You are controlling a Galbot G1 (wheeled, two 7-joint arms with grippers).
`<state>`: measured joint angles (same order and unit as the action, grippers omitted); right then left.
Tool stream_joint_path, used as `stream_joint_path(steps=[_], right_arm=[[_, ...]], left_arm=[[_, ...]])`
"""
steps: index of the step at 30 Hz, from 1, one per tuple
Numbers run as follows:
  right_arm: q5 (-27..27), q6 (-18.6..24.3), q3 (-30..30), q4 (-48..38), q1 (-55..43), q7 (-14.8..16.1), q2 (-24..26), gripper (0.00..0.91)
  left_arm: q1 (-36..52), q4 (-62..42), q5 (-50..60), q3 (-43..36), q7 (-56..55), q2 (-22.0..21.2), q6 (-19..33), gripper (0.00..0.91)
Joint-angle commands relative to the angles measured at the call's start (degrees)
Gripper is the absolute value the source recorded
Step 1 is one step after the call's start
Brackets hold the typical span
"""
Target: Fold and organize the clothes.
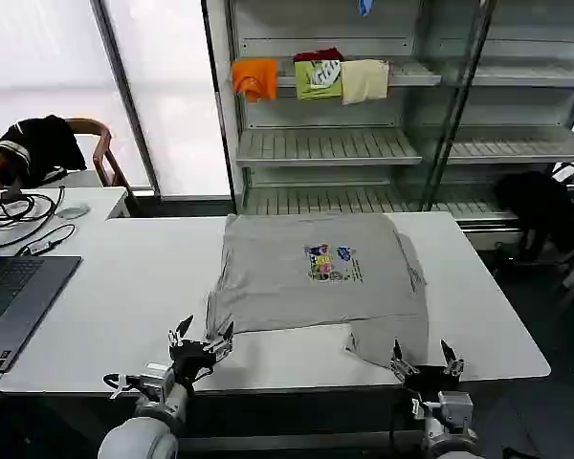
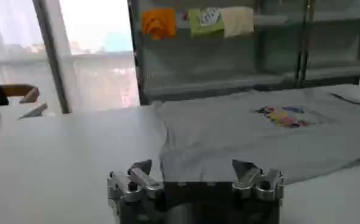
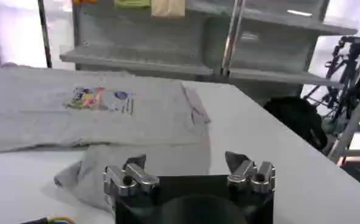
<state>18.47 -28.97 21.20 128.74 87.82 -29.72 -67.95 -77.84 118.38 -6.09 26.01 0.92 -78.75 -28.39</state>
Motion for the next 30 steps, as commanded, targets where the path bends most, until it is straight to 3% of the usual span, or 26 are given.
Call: stream_joint_path(steps=[1, 25, 26, 27, 28, 29, 30], right_arm=[[0.49, -0.17, -0.07, -0.15, 0.63, -0.61, -0.32, 0.907], [-0.82, 1.93, -1.27, -5.79, -0.84, -0.32, -2.43, 0.907], [-0.89, 1.93, -1.34, -5.95, -1.02, -0.18, -2.53, 0.907], [-0.94, 1.94, -1.43, -6.07, -1.12, -0.12, -2.54, 0.907], [-0.99, 1.94, -1.48, -6.17, -1.25, -0.05, -2.57, 0.907], [-0.99, 1.93, -1.52, -6.21, -1.32, 0.01, -2.59, 0.846], [-0.99, 2.02, -1.58, -6.32, -1.43, 0.18, -2.63, 0.343]], left_arm=[[2.09, -2.81, -1.05, -0.34, -0.02, 0.61, -1.62, 0.907], [3.49, -5.90, -1.96, -1.06, -0.10, 0.77, -2.33, 0.907], [3.63, -6.10, -2.10, -1.05, -0.11, 0.76, -2.35, 0.846], [3.74, -6.37, -2.42, -1.05, -0.06, 0.77, -2.37, 0.595], [3.75, -6.54, -2.60, -1.06, -0.02, 0.82, -2.43, 0.171], [3.74, -6.64, -2.82, -1.12, -0.01, 0.88, -2.57, 0.071], [3.71, -6.70, -2.87, -1.17, -0.02, 0.91, -2.62, 0.030]])
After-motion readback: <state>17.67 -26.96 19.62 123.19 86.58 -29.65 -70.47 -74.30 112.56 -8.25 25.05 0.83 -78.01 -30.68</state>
